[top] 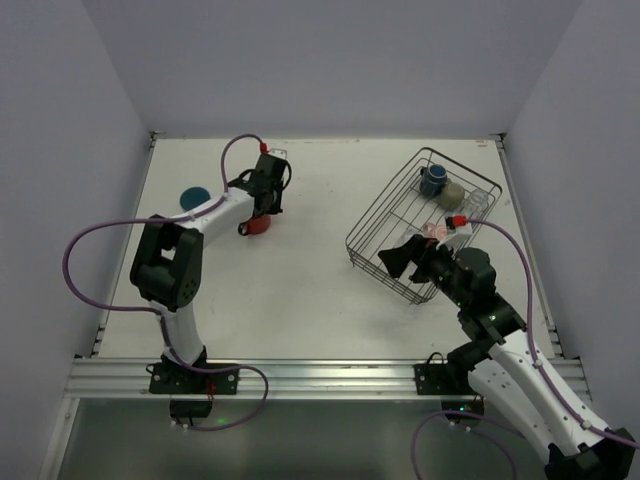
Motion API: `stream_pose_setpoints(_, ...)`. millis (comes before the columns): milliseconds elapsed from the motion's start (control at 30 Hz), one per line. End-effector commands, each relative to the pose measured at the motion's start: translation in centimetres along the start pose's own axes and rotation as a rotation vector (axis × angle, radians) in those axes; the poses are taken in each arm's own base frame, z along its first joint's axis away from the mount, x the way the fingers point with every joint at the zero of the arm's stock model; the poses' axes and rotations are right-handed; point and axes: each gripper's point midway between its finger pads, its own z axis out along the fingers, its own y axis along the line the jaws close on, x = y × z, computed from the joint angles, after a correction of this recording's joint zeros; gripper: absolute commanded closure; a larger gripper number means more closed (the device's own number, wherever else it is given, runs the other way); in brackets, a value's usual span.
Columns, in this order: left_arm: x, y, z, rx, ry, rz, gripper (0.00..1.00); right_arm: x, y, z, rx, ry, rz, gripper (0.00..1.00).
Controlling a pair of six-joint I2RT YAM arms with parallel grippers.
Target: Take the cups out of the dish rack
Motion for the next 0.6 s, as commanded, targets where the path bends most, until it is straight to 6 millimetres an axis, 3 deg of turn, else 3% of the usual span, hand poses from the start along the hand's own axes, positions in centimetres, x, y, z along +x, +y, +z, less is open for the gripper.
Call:
stream_pose_setpoints(0, -3.2, 0.3, -0.5, -0.020, -0.121, -0.053, 0.78, -0.7, -1.4, -0.4, 0.093, -0.008, -0.038, 0.01)
stream_pose_setpoints(167, -3.1, 1.2, -0.6, -0.055, -0.118, -0.057, 0.65, -0.9, -2.4, -0.4, 0.157, -0.001, -0.053, 0.01)
stream_pose_setpoints(333, -6.2, 0.6, -4.0, 0.028, -0.197, -0.088, 0.41, -2.1, -4.5, -0.2, 0.294, -0.021, -0.077, 0.02)
stream_pose_setpoints(367, -7.5, 0.1, -5.9, 0.081, -0.240, -0.097, 0.34, -2.5, -4.5, -0.1, 0.312, -0.021, -0.083, 0.03)
stream_pose_setpoints(467, -9.6, -1.0, -9.2, 0.181, -0.312, -0.106, 0.27, -3.9, -5.5, -0.3, 0.398, -0.047, -0.094, 0.05)
stream_pose_setpoints(533, -11.3, -2.3, -13.3, 0.315, -0.387, -0.106, 0.25, -4.2, -6.3, -0.4, 0.458, -0.040, -0.105, 0.05)
stream_pose_setpoints(567, -11.9, -3.2, -16.4, 0.415, -0.438, -0.095, 0.22, -5.1, -6.6, -0.6, 0.496, -0.063, -0.107, 0.05)
